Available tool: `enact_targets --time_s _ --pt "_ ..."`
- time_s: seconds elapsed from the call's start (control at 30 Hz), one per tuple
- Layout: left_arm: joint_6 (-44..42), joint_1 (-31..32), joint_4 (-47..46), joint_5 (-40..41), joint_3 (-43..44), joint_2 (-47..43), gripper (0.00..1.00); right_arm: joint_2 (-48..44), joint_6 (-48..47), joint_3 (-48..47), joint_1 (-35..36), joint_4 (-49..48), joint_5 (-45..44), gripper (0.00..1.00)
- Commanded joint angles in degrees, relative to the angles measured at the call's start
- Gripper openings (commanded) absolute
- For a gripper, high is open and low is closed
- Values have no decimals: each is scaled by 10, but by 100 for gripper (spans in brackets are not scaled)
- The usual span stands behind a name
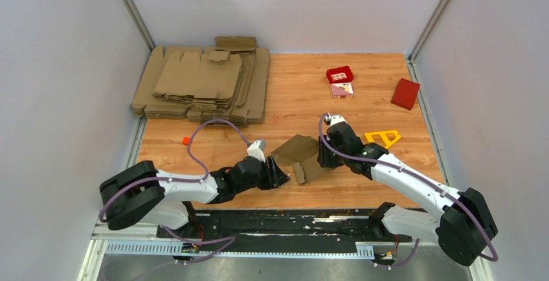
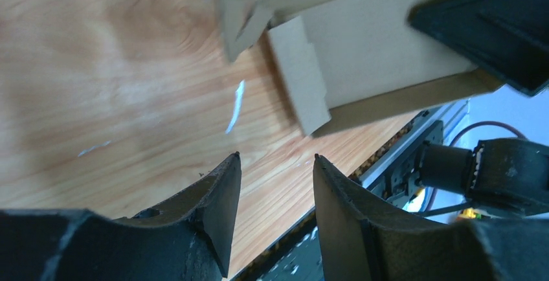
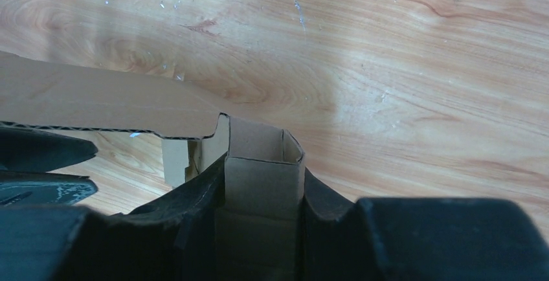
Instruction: Fold the paper box
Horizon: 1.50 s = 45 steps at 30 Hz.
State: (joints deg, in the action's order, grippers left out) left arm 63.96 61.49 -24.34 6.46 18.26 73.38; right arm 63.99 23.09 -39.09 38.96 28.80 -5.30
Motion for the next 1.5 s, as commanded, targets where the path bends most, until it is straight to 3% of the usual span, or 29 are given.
enact_targets --time_s 0.0,0.33,0.5,0.8,0.97,1.1,1.17,1.33,1.47 --pt "2 5 -45 10 55 51 52 -16 23 13 -1 -38 3 33" --pt "32 20 -68 25 104 148 50 -44 41 36 -1 -53 0 33" --pt "44 20 -71 33 101 163 43 -49 48 43 -1 -62 8 33" --pt "61 20 -59 59 110 189 40 -42 53 53 0 -78 37 33" --pt "43 20 -57 58 120 206 4 -46 54 59 -1 -81 41 33" --pt "-5 20 33 82 152 184 0 -49 56 64 0 -84 44 33" --pt "-41 20 99 96 178 169 0 -52 56 66 0 -87 44 40" --pt "-162 20 375 153 289 158 0 -64 56 83 -1 -108 75 73" --pt "-235 16 477 168 319 146 0 -73 72 110 -1 -148 89 89"
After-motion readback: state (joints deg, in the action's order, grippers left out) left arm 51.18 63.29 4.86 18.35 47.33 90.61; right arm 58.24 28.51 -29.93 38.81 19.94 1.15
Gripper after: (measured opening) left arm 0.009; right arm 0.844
